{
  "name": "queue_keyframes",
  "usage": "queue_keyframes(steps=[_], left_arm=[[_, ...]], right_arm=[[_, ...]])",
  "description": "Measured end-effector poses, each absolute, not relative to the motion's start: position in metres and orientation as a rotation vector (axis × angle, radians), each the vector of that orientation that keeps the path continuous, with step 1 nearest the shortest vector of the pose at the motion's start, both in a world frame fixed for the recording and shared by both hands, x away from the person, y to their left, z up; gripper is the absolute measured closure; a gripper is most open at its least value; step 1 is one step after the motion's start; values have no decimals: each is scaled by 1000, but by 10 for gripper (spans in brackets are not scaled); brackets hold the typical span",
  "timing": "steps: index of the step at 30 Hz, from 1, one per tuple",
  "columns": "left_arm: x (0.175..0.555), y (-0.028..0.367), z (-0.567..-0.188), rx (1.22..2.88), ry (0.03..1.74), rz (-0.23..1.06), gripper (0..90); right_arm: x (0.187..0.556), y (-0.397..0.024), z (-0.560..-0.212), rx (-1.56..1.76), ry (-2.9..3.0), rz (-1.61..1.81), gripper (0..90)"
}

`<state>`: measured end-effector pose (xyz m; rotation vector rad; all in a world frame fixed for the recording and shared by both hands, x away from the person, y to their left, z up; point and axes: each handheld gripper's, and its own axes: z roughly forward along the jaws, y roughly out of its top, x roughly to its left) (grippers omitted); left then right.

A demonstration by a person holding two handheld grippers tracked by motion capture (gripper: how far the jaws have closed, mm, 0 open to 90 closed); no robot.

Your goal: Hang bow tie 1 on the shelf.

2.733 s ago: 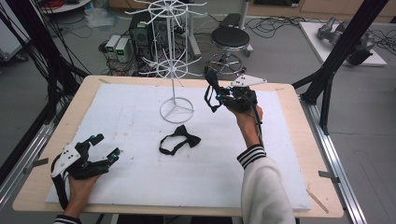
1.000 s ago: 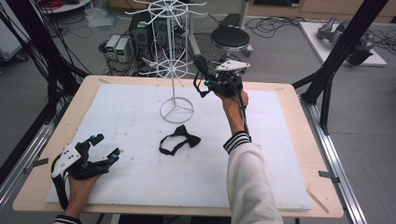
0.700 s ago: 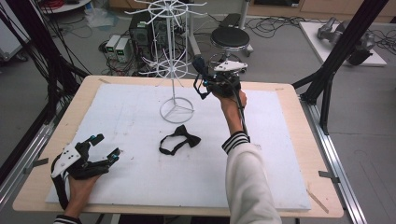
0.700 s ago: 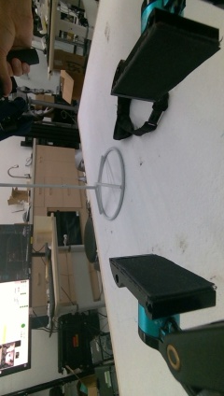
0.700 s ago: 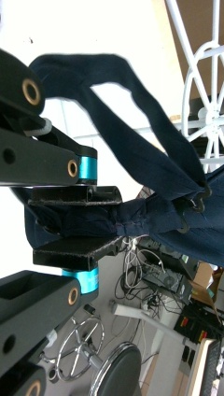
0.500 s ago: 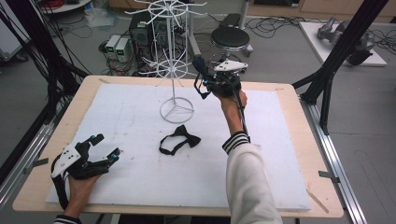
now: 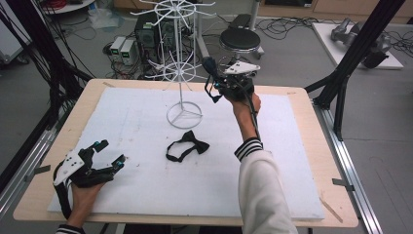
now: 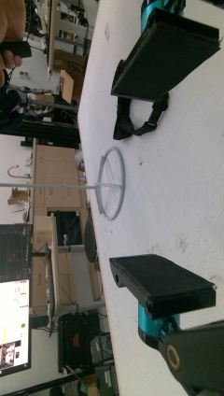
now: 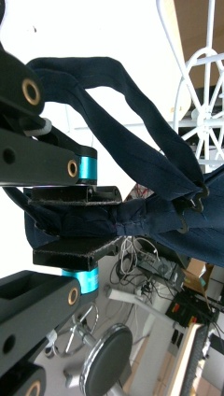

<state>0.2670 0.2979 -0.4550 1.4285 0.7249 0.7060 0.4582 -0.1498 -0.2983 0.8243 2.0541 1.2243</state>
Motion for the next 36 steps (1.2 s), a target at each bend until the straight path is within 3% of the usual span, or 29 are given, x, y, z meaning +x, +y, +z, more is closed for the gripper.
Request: queue_keyframes(steps=[36], left_arm=[[267,298,-455,1422,725,706,154]], right_arm=[[466,-134,-294,800,2099,1143,750]])
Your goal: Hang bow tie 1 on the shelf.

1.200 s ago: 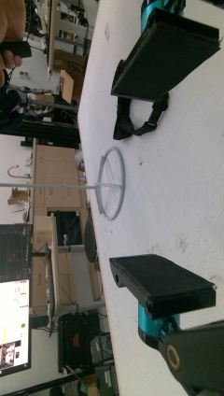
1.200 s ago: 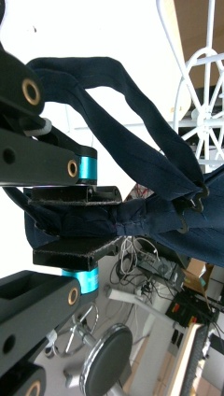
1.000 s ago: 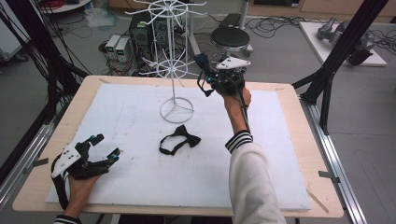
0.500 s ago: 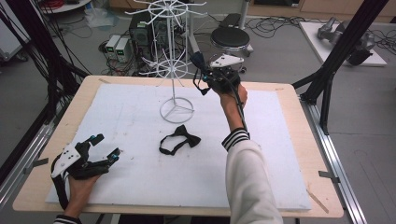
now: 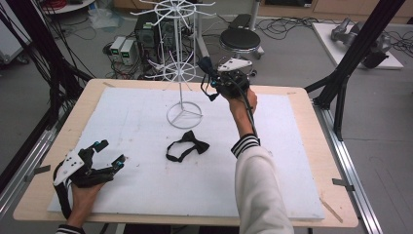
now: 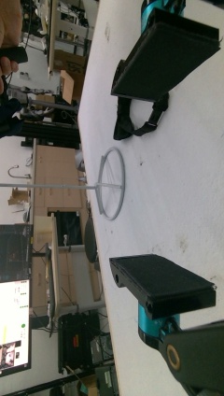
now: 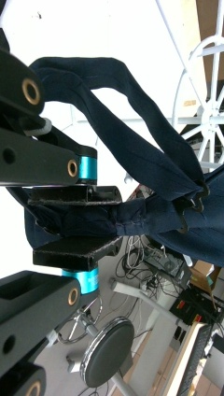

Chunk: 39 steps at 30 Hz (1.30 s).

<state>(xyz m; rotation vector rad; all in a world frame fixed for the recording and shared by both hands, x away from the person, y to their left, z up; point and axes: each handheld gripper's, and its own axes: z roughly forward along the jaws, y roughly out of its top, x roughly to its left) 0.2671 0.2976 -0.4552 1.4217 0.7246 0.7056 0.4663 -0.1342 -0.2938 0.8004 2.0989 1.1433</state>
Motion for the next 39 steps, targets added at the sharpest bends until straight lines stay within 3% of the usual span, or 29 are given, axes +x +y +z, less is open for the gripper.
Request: queue_keyframes(steps=[32,39], left_arm=[[267,298,-455,1427,722,708,154],[267,298,-455,1427,722,708,154]], right_arm=[[473,-131,-308,834,2250,1155,724],[473,-131,-308,820,2263,1137,640]])
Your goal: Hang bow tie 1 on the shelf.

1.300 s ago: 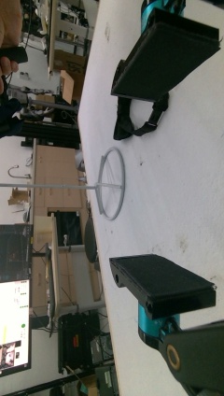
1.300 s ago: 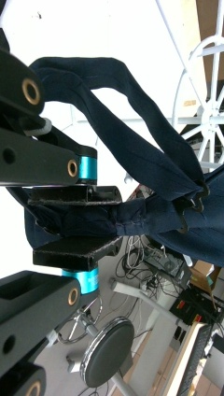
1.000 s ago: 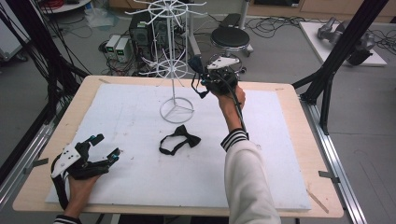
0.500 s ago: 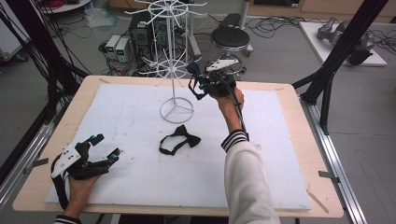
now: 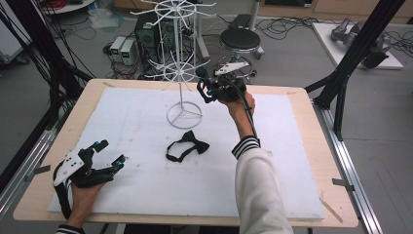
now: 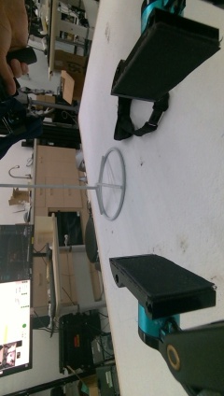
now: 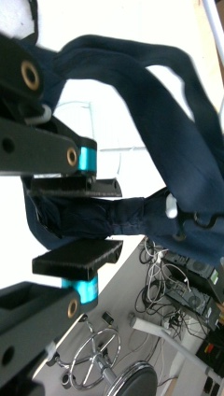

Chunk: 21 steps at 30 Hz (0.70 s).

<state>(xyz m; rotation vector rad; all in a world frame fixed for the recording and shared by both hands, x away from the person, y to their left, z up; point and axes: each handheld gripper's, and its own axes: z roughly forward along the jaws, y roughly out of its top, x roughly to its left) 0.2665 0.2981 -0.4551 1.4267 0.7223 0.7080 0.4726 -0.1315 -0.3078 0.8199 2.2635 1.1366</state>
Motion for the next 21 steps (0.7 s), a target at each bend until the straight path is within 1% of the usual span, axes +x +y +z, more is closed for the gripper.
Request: queue_keyframes(steps=[3,5,7,9,16,19,21], left_arm=[[267,298,-455,1426,722,709,154],[267,298,-455,1426,722,710,154],[266,298,-455,1425,722,709,154],[267,298,-455,1425,722,710,154],[266,298,-455,1426,721,711,154],[267,298,-455,1427,721,710,154],[266,298,-455,1433,718,712,154]], right_arm=[[472,-131,-308,825,2262,1130,563],[472,-131,-308,824,2262,1131,549],[471,-132,-307,832,2252,1129,495],[471,-134,-307,843,2248,1136,478],[469,-140,-304,877,2225,1156,346],[468,-142,-303,890,2221,1159,239],[466,-144,-302,895,2209,1163,188]])
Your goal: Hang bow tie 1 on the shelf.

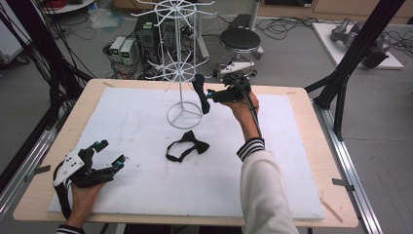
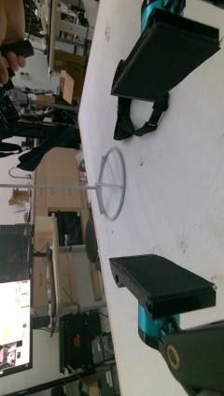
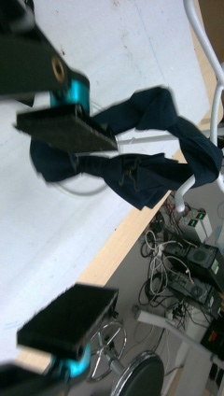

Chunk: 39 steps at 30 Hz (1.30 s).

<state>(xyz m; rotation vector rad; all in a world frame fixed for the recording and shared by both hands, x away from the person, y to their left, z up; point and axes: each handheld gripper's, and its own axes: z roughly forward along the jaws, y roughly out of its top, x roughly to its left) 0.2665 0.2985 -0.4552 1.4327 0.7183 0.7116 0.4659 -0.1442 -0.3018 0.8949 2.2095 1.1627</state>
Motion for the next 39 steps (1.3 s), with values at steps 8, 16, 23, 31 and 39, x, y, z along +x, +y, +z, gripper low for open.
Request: queue_keyframes(steps=[8,16,23,31,39], left_arm=[[266,298,-455,1427,720,708,153],[266,298,-455,1427,720,708,153],[267,298,-455,1420,725,704,153],[267,299,-455,1420,724,703,152],[267,299,-455,1420,725,703,152]], right_arm=[[442,-166,-296,870,2169,1270,117],[407,-197,-293,842,2119,1320,118],[367,-226,-308,859,2050,1397,118],[328,-250,-329,857,1993,1431,118],[293,-265,-364,842,1907,1475,118]])
